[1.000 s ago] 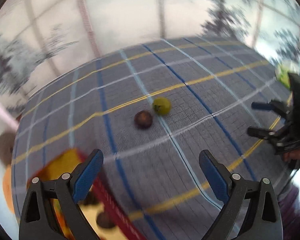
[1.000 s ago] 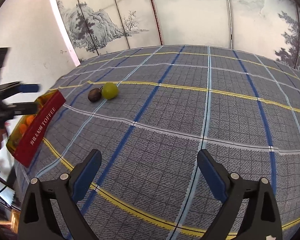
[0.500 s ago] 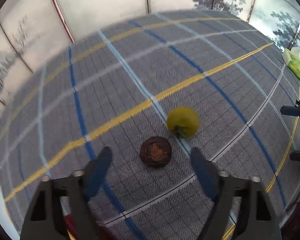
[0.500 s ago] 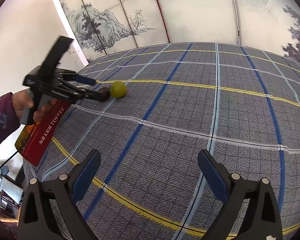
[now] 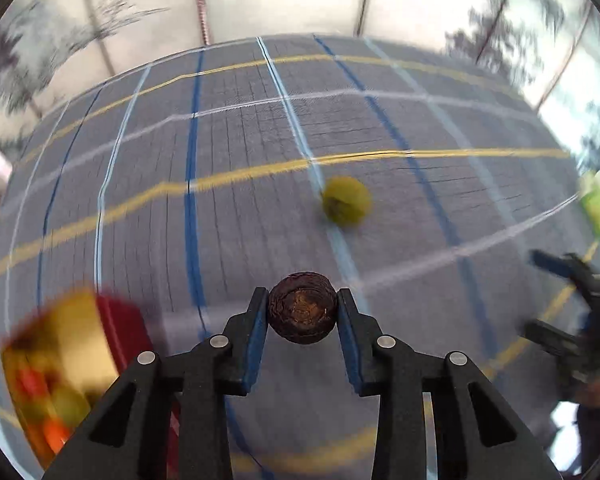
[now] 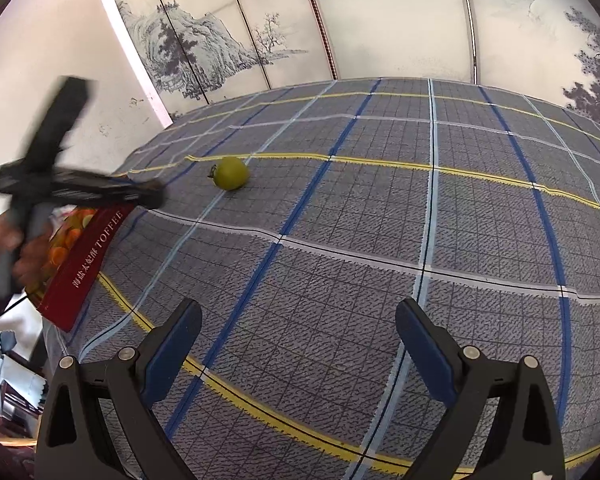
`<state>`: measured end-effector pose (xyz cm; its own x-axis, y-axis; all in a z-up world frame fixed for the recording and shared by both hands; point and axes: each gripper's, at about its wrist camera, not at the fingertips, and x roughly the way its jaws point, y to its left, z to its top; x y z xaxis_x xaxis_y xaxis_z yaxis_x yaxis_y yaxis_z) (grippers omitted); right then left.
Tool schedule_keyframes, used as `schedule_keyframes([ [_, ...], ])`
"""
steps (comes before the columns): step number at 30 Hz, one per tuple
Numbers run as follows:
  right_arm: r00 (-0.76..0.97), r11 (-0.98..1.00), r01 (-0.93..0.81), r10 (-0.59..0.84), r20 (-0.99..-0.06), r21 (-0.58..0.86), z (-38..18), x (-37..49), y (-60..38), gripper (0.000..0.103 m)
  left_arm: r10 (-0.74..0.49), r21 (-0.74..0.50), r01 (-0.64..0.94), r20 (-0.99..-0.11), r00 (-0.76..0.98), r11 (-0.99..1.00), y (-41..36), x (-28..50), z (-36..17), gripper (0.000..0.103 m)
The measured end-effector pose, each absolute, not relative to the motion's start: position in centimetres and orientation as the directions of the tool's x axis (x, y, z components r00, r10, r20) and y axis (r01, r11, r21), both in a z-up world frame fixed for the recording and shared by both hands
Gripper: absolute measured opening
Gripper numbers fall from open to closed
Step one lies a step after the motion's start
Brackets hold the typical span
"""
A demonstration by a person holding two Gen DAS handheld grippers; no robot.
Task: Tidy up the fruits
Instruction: 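Move the left gripper to the last brown fruit and grasp it, then carry the brown fruit in the left gripper into the tin while the right gripper grasps the green lime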
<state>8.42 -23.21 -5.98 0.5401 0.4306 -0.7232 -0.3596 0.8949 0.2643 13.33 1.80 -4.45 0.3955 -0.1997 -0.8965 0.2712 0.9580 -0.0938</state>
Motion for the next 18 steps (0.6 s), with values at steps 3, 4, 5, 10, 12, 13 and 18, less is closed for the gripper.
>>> schedule_keyframes([
  [3, 0.517, 0.871, -0.412, 0.467, -0.718, 0.27, -5.4, 9.5, -21.7, 0.097, -0.22, -0.121, 0.241, -0.87, 0.441, 0.963, 2.2, 9.0, -2.7, 0.035],
  [4, 0.514, 0.86, -0.436, 0.481, -0.71, 0.267, -5.1, 10.1, -20.9, 0.097, -0.234, -0.147, 0.222, -0.864, 0.446, 0.964, 2.6, 7.5, -2.2, 0.035],
  [5, 0.51, 0.839, -0.476, 0.507, -0.695, 0.263, -4.7, 10.9, -19.8, 0.097, -0.24, -0.162, 0.207, -0.861, 0.448, 0.965, 2.6, 6.5, -1.9, 0.035],
  [10, 0.501, 0.806, -0.554, 0.523, -0.689, 0.209, -4.5, 15.4, -15.2, 0.095, -0.182, -0.135, 0.127, -0.834, 0.521, 0.983, 4.4, 1.9, 0.1, 0.035],
  [12, 0.494, 0.802, -0.569, 0.509, -0.704, 0.18, -4.9, 17.2, -13.4, 0.094, -0.151, -0.124, 0.086, -0.821, 0.55, 0.989, 5.6, -0.1, 0.8, 0.035],
  [13, 0.488, 0.799, -0.575, 0.506, -0.711, 0.174, -5.1, 17.9, -12.7, 0.093, -0.146, -0.126, 0.074, -0.817, 0.558, 0.989, 6.2, -0.7, 0.9, 0.035],
  [18, 0.473, 0.799, -0.587, 0.469, -0.746, 0.13, -6.2, 20.4, -10.2, 0.085, -0.088, -0.115, -0.009, -0.807, 0.584, 0.993, 8.7, -3.7, 0.9, 0.035],
])
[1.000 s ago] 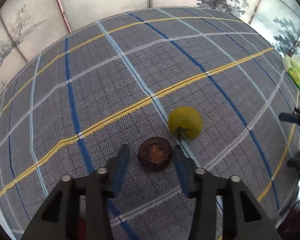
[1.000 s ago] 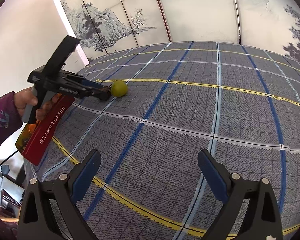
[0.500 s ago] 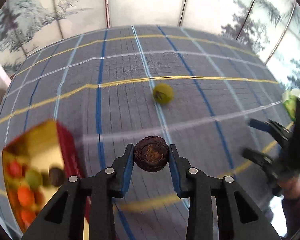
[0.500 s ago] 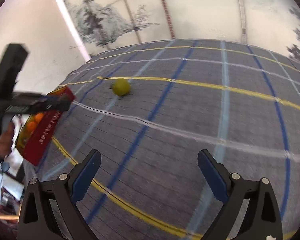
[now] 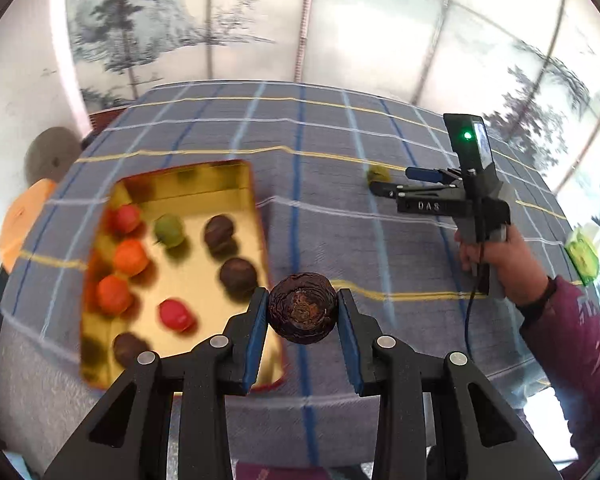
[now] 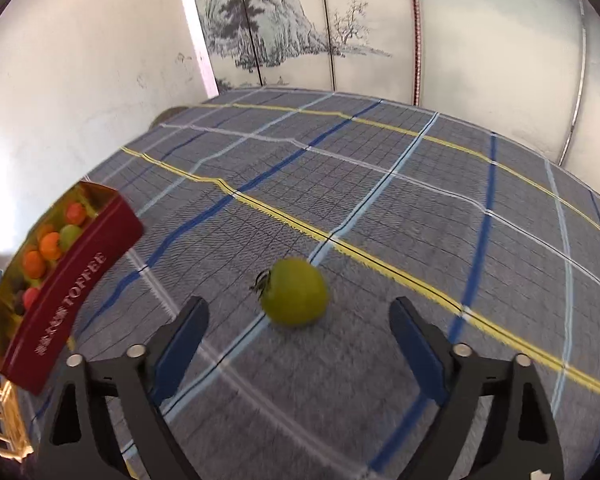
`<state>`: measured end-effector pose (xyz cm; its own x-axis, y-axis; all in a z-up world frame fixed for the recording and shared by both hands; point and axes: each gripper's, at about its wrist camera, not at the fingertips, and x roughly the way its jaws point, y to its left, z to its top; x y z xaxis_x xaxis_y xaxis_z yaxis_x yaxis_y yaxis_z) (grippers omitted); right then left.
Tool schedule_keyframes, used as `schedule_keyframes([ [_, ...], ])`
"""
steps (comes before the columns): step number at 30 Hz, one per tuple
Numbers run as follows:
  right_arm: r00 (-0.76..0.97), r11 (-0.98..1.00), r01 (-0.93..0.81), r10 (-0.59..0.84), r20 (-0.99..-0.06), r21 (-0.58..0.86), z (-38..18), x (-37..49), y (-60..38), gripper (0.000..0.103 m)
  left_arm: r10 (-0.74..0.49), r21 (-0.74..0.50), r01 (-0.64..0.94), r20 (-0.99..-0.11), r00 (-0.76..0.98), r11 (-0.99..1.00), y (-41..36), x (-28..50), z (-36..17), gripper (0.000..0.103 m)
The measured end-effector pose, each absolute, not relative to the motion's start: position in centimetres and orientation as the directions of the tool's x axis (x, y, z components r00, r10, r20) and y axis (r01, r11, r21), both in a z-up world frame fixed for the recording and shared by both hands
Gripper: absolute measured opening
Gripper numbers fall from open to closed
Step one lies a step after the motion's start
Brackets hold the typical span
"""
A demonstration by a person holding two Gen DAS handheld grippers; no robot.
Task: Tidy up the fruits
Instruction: 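Carry the brown fruit in the left gripper into the tin while the right gripper grasps the green lime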
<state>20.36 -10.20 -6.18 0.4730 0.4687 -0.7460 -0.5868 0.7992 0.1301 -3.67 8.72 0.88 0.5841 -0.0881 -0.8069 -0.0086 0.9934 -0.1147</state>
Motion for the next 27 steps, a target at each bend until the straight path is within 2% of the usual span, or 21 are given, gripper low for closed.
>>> schedule_keyframes([
  [2, 0.456, 0.803, -0.586, 0.44, -0.774, 0.112, -6.8, 21.2, -9.5, 0.074, -0.07, -0.111, -0.035, -0.809, 0.583, 0.993, 9.5, -4.3, 0.6, 0.035],
  [3, 0.445, 0.801, -0.588, 0.434, -0.783, 0.11, -7.1, 21.4, -9.2, 0.062, -0.063, -0.112, -0.049, -0.81, 0.583, 0.992, 9.9, -4.7, 0.4, 0.035],
  [5, 0.453, 0.798, -0.597, 0.423, -0.785, 0.086, -7.1, 21.3, -8.7, 0.05, -0.06, -0.128, -0.076, -0.812, 0.581, 0.989, 10.7, -5.2, 0.1, 0.035],
  [6, 0.454, 0.798, -0.597, 0.419, -0.787, 0.08, -7.1, 21.2, -8.6, 0.033, -0.057, -0.135, -0.091, -0.811, 0.582, 0.987, 11.1, -5.5, 0.0, 0.035],
  [17, 0.528, 0.845, -0.504, 0.466, -0.71, 0.179, -4.2, 12.7, -15.1, 0.033, 0.022, -0.089, -0.144, -0.779, 0.626, 0.986, 13.0, -7.4, -0.3, 0.035],
  [27, 0.539, 0.881, -0.445, 0.407, -0.737, 0.161, -5.7, 9.6, -17.9, 0.033, 0.083, -0.021, -0.158, -0.78, 0.621, 0.987, 14.1, -5.9, -2.6, 0.035],
])
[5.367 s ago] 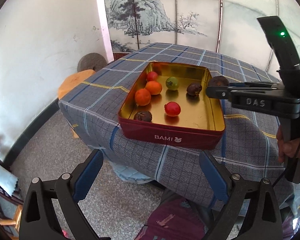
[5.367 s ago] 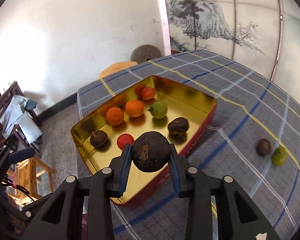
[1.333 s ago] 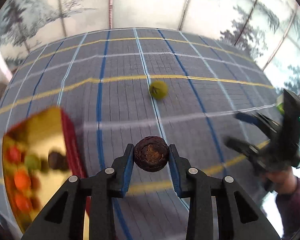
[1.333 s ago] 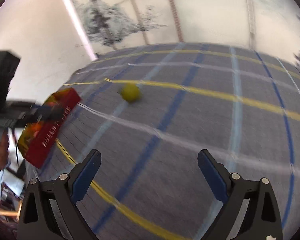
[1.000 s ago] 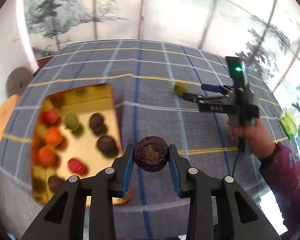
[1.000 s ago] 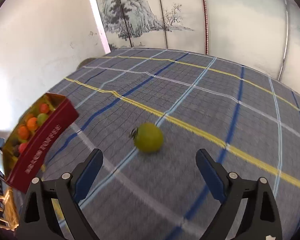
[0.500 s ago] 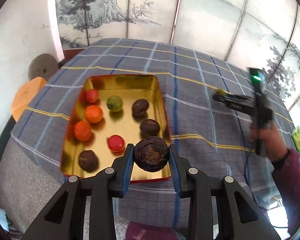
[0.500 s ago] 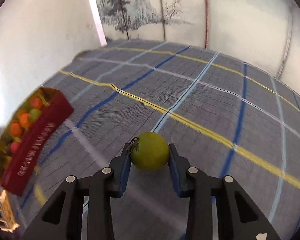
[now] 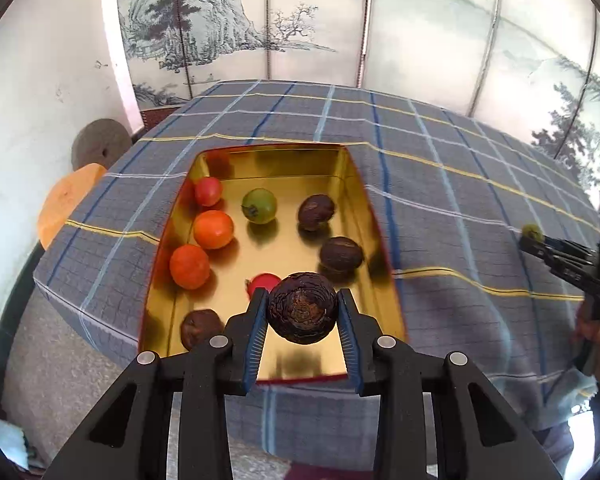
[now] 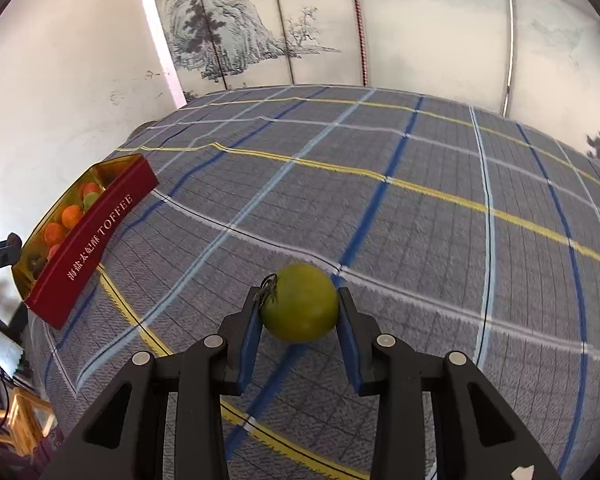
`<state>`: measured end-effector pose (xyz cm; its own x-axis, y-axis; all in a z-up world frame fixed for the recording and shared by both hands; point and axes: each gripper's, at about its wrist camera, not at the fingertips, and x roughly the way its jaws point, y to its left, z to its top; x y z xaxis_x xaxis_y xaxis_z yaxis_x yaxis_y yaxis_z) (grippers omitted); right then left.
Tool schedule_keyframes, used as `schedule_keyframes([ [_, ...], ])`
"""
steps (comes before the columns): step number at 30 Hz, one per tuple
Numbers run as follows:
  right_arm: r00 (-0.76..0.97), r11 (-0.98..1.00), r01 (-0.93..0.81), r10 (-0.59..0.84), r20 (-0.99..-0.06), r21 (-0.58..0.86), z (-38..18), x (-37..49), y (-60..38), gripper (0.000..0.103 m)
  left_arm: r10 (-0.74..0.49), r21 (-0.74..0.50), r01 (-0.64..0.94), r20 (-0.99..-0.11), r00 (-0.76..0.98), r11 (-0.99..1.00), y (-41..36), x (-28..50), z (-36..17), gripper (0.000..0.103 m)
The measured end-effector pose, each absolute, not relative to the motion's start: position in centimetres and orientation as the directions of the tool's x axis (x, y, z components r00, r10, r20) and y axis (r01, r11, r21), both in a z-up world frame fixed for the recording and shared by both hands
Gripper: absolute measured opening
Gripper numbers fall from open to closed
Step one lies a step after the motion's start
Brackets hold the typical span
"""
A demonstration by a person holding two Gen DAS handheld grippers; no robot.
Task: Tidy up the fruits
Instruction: 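Carry the brown fruit in the left gripper into the tin while the right gripper grasps the green lime, then carry the green lime in the right gripper over the tin and release it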
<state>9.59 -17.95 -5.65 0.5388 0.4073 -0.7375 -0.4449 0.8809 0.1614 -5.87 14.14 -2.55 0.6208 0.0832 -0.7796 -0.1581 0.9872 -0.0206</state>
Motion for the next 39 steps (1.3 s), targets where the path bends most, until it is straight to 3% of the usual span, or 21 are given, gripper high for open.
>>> schedule_keyframes([
  [25, 0.536, 0.889, -0.434, 0.386, -0.751, 0.146, -6.1, 9.5, -17.3, 0.033, 0.198, 0.102, -0.188, -0.768, 0.609, 0.977, 15.3, -1.9, -5.1, 0.038],
  [28, 0.535, 0.888, -0.436, 0.386, -0.751, 0.146, -6.1, 9.5, -17.3, 0.033, 0.226, 0.129, -0.199, -0.762, 0.607, 0.971, 15.2, -1.9, -4.9, 0.051],
  [30, 0.536, 0.888, -0.436, 0.386, -0.751, 0.145, -6.2, 9.5, -17.4, 0.033, 0.262, 0.159, -0.219, -0.745, 0.614, 0.963, 15.2, -2.0, -4.6, 0.068],
  [39, 0.535, 0.888, -0.437, 0.387, -0.751, 0.146, -6.2, 9.6, -17.4, 0.033, 0.295, 0.183, -0.237, -0.716, 0.633, 0.954, 14.8, -3.0, -3.7, 0.071],
])
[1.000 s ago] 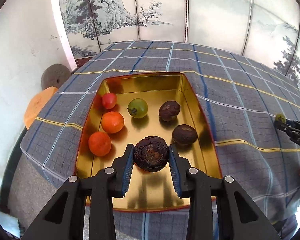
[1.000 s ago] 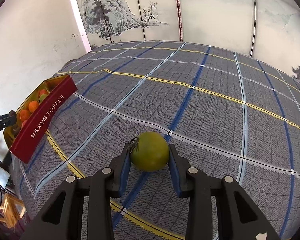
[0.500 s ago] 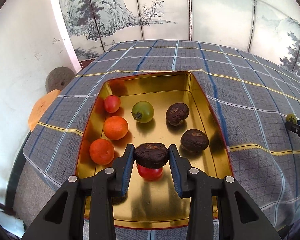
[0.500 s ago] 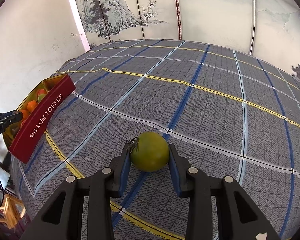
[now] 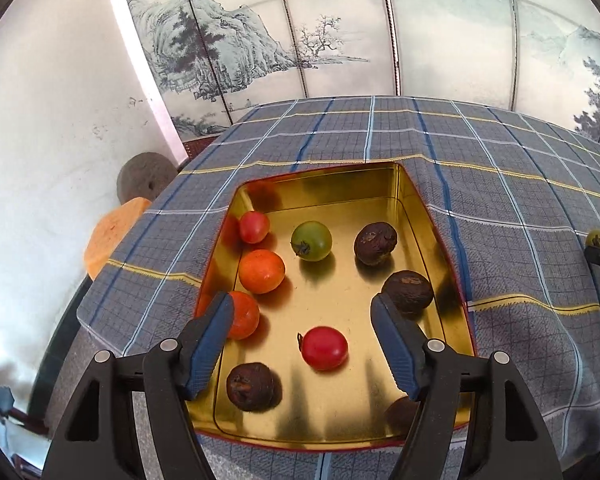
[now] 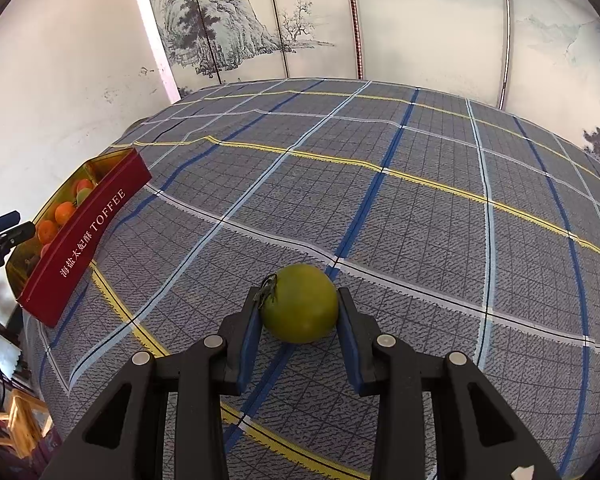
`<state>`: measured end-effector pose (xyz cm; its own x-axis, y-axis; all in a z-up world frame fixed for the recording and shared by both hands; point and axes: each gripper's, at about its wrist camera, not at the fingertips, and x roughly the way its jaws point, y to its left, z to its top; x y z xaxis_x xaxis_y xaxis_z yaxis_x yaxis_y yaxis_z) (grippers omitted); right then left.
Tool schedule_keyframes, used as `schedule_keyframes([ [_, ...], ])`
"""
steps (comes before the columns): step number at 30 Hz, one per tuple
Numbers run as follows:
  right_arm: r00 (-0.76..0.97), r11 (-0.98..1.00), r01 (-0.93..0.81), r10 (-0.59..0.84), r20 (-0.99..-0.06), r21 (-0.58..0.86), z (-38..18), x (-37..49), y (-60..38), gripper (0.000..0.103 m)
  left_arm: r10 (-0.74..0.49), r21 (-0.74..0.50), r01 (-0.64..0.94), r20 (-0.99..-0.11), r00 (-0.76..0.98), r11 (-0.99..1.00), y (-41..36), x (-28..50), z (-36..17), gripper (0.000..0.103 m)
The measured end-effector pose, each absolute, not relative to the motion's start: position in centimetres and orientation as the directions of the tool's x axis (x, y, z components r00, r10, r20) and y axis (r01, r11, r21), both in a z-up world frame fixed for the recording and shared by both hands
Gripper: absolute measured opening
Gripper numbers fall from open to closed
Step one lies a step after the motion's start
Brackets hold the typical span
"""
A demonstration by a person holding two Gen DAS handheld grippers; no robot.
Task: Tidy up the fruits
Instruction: 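Carry the green lime in the right gripper over the tin and release it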
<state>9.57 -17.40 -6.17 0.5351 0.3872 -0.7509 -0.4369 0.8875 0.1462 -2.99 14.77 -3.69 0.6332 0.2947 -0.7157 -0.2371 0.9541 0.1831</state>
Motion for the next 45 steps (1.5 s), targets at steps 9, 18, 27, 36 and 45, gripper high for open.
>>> schedule_keyframes([
  [9, 0.532, 0.886, -0.434, 0.399, -0.747, 0.164, -6.2, 9.1, -17.6, 0.033, 0.304, 0.157, -0.276, -0.703, 0.643, 0.948, 14.5, -5.1, -2.9, 0.072],
  [18, 0.528, 0.882, -0.425, 0.425, -0.735, 0.205, -5.8, 8.0, -18.4, 0.033, 0.249, 0.072, -0.274, -0.678, 0.692, 0.959, 14.3, -7.2, -1.5, 0.072],
  [27, 0.528, 0.869, -0.444, 0.45, -0.72, 0.217, -4.8, 6.7, -18.1, 0.033, 0.242, 0.028, -0.309, -0.691, 0.681, 0.951, 15.0, -8.1, -1.2, 0.073],
  [36, 0.51, 0.834, -0.505, 0.495, -0.703, 0.221, -3.0, 5.5, -15.6, 0.033, 0.299, 0.089, -0.335, -0.696, 0.652, 0.938, 15.1, -8.6, -1.5, 0.073],
  [45, 0.471, 0.76, -0.619, 0.561, -0.681, 0.198, -0.1, 4.4, -9.8, 0.033, 0.312, 0.067, -0.373, -0.693, 0.65, 0.925, 16.6, -9.4, -1.7, 0.073],
])
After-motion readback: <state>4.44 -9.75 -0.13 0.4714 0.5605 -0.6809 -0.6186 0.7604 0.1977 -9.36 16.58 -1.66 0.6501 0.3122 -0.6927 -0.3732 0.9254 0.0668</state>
